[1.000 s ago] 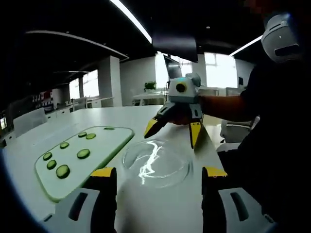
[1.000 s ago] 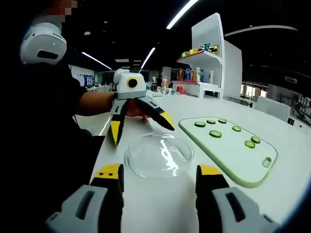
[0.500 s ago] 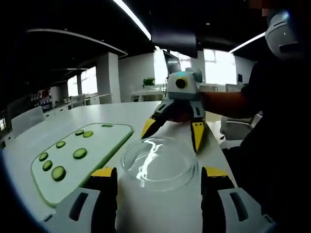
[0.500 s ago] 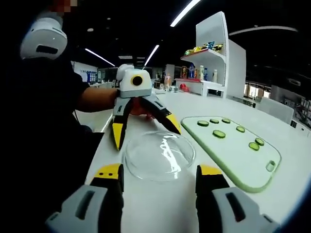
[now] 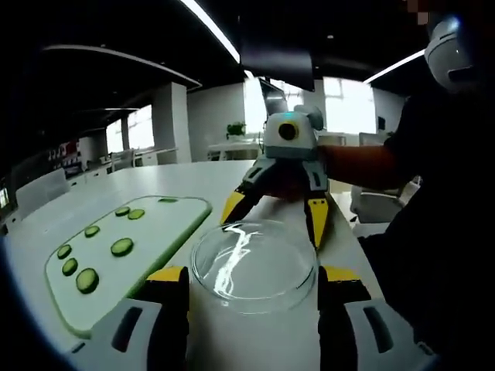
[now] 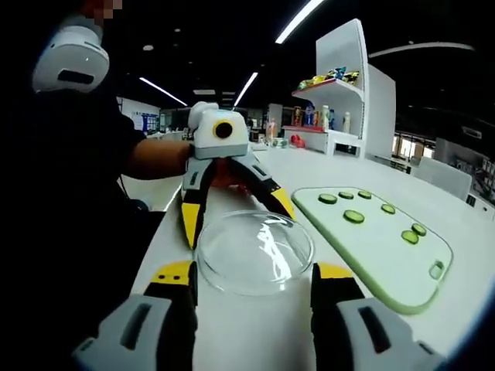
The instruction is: Open the petri dish lid, add cucumber slices into the petri dish, and close the lid
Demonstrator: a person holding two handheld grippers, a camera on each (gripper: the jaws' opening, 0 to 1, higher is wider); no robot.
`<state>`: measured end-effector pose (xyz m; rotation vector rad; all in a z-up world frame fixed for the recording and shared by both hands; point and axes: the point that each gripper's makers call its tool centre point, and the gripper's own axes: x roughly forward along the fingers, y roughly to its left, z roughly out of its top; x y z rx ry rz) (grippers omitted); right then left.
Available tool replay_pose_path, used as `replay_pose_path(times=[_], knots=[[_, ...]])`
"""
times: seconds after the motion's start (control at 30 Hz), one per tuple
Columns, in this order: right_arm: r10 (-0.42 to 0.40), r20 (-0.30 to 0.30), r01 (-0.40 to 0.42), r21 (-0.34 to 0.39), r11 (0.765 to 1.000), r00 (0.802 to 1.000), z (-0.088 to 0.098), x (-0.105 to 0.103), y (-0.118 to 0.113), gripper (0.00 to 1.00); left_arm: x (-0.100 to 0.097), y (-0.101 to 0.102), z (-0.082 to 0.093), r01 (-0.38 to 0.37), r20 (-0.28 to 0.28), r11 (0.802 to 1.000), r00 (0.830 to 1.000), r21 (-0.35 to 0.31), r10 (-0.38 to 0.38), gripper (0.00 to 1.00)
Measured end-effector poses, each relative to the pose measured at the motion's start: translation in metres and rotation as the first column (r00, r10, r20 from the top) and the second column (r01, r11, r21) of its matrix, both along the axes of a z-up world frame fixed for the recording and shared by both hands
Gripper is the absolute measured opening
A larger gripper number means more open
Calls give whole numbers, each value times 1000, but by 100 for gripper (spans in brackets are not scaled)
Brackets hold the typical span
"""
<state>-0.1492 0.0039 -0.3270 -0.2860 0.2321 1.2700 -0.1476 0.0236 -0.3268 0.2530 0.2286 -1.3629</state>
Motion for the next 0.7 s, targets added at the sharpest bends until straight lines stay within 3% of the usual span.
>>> replay_pose_path(times=[0.7], knots=[[-10, 17, 9, 4, 1000, 1000, 0, 6, -1, 57, 0, -3, 1, -13, 25, 1000, 1000, 13, 12, 64]])
